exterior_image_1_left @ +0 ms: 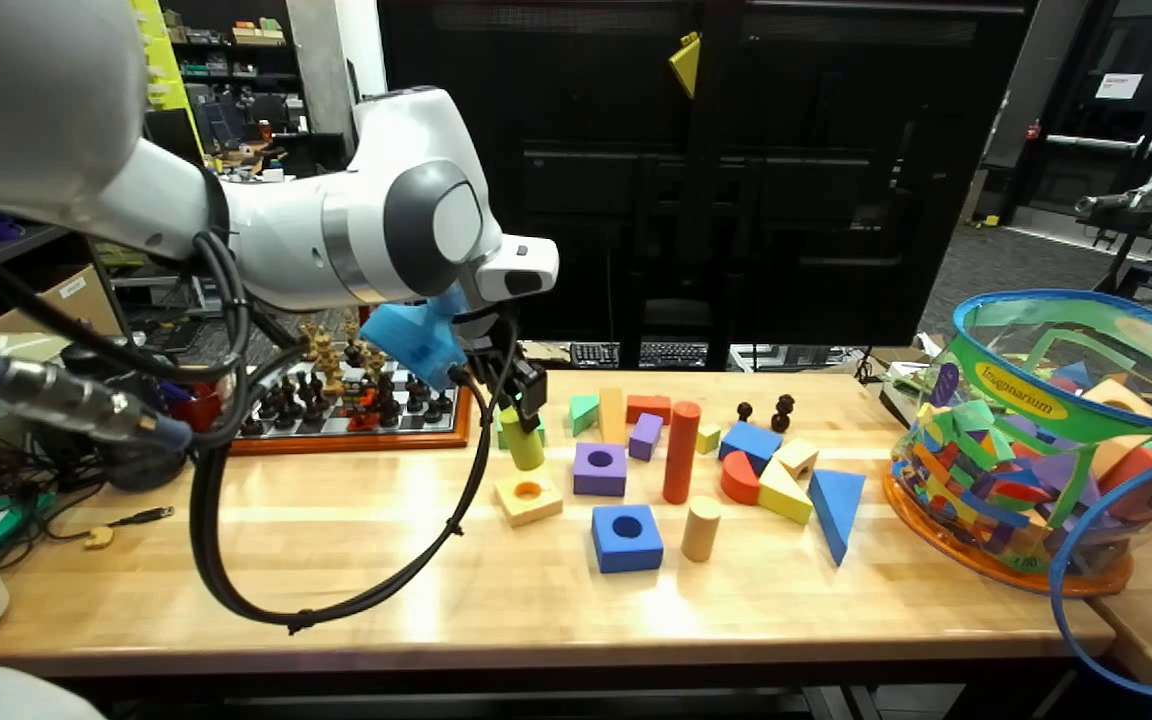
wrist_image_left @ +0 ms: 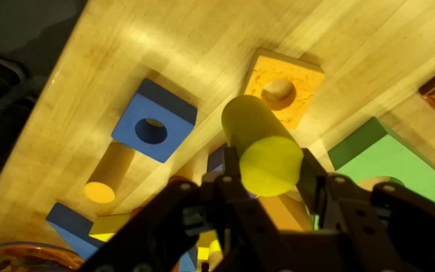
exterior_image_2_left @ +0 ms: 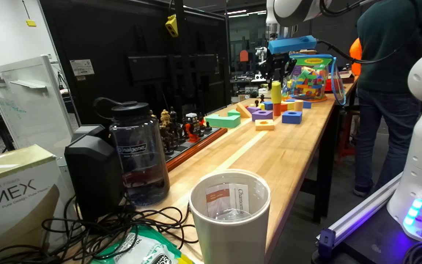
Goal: Put the yellow cylindrical block in the middle of the square object
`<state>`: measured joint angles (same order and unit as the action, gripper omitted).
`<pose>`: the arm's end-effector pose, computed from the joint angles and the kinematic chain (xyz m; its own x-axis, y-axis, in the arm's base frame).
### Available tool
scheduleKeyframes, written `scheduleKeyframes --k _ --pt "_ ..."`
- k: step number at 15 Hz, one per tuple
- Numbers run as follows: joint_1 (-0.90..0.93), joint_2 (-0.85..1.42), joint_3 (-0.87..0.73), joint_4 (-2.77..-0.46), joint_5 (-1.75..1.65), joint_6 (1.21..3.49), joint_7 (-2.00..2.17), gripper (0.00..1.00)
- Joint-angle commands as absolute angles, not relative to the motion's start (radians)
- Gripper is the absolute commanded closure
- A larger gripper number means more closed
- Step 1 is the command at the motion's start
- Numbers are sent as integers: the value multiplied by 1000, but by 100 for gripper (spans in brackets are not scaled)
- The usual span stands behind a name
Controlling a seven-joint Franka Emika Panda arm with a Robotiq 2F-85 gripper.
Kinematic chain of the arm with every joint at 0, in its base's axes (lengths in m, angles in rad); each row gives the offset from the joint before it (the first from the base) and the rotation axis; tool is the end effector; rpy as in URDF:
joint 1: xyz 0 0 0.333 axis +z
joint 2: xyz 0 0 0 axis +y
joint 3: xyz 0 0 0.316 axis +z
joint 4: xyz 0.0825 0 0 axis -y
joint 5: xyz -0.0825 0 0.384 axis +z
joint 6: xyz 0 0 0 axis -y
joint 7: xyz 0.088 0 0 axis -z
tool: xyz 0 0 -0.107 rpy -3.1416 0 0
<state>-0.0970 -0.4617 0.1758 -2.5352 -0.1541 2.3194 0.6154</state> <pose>0.4204 0.0323 0.4550 0.8597 -0.4116 0.3025 -0.4440 -0.8950 0.0441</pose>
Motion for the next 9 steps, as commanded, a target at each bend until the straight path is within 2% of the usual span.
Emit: scheduleKeyframes --k 1,9 --pt "-85 -423 161 -2502 -151 2356 554 84" --pt "-39 -332 117 -2456 -56 2441 382 84"
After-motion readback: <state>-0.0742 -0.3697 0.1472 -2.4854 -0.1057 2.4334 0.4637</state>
